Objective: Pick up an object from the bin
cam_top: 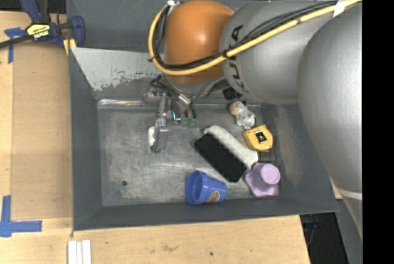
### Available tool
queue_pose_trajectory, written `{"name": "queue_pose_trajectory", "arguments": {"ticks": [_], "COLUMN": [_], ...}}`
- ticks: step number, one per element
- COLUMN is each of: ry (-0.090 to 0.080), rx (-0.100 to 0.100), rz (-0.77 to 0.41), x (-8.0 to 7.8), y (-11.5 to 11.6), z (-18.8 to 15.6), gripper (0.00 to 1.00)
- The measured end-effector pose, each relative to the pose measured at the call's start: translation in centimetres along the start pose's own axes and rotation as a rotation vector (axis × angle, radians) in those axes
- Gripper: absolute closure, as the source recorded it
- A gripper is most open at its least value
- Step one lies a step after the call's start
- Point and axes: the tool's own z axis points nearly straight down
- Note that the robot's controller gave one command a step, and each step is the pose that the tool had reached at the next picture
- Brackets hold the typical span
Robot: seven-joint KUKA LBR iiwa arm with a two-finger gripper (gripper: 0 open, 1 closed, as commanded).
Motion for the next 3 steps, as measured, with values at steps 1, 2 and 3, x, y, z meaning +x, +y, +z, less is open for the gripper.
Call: {"name": "queue_pose_trajectory", "arguments": {"ticks": [1,2,3], "ry": [-0.008,-0.014,-0.008], "rx": [-0.001,-0.003,0.0], "rz": [0.002,-0.002,-0.058], "x": [-0.2,-2.1,-2.6], "y": [-0.1,-1.0,-2.2], "z": [-0.5,1.7,4.5], "gripper": [0.0,0.0,0.0]}}
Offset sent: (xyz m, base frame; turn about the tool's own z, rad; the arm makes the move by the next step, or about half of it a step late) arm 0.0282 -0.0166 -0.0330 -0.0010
